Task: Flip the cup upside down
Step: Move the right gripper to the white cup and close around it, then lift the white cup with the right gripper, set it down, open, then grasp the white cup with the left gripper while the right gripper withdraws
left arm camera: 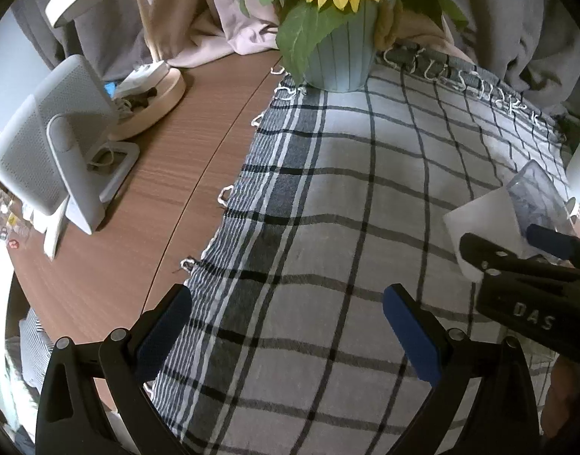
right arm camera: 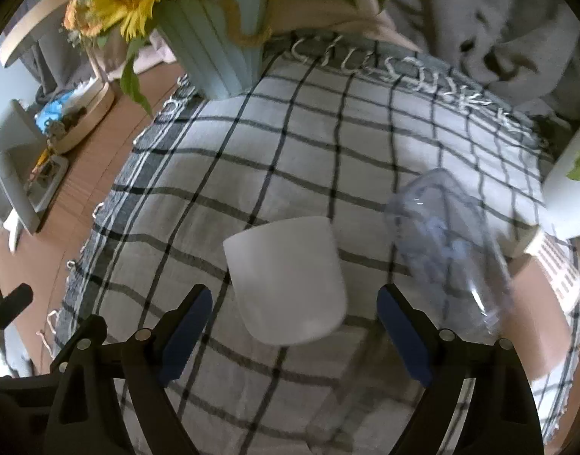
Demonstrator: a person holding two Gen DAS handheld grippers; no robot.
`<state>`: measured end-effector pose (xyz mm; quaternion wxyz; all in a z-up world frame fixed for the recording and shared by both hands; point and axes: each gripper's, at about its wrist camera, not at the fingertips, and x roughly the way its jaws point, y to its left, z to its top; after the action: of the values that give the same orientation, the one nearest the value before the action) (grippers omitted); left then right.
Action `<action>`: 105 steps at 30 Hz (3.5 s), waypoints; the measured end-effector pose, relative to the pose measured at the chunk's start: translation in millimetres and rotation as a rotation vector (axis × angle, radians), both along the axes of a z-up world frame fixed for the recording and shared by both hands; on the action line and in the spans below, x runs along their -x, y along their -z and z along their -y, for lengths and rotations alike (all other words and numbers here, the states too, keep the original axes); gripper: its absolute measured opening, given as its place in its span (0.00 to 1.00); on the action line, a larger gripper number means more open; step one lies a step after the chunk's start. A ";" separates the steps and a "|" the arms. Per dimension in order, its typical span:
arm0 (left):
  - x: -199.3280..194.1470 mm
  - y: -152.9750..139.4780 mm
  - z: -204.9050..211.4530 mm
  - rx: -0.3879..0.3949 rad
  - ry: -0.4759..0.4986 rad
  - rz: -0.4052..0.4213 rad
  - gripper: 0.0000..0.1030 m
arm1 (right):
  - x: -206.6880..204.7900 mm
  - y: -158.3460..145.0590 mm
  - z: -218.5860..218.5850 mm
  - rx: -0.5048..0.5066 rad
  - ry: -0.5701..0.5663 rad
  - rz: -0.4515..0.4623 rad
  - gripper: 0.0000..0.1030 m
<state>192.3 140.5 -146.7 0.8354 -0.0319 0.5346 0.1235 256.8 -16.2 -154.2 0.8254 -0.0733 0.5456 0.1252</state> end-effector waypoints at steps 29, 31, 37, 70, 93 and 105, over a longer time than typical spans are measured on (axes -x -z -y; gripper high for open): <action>-9.0 -3.3 -15.5 -0.004 0.164 0.002 1.00 | 0.2 5.9 -13.4 0.014 0.153 -0.049 0.70; 1.4 -6.5 -17.1 -0.034 0.219 0.007 1.00 | 12.9 -2.3 -13.9 -0.010 0.166 -0.049 0.70; 27.0 -6.7 -33.1 -0.039 0.265 -0.027 1.00 | 54.1 -15.0 -19.1 -0.041 0.241 -0.031 0.70; 54.3 -2.6 -44.9 -0.019 0.282 -0.065 1.00 | 109.2 35.8 -18.9 -0.134 0.443 -0.179 0.73; 90.3 -29.6 19.0 0.065 0.296 0.019 1.00 | 154.5 -35.3 40.6 -0.134 0.400 -0.031 0.80; 104.3 -11.5 83.4 0.113 0.351 0.047 1.00 | 171.7 -25.9 102.5 -0.082 0.448 -0.040 0.80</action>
<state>88.0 57.1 -135.2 0.8533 0.0124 0.5183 -0.0552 85.1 -118.8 -128.3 0.8239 0.0857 0.5590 -0.0377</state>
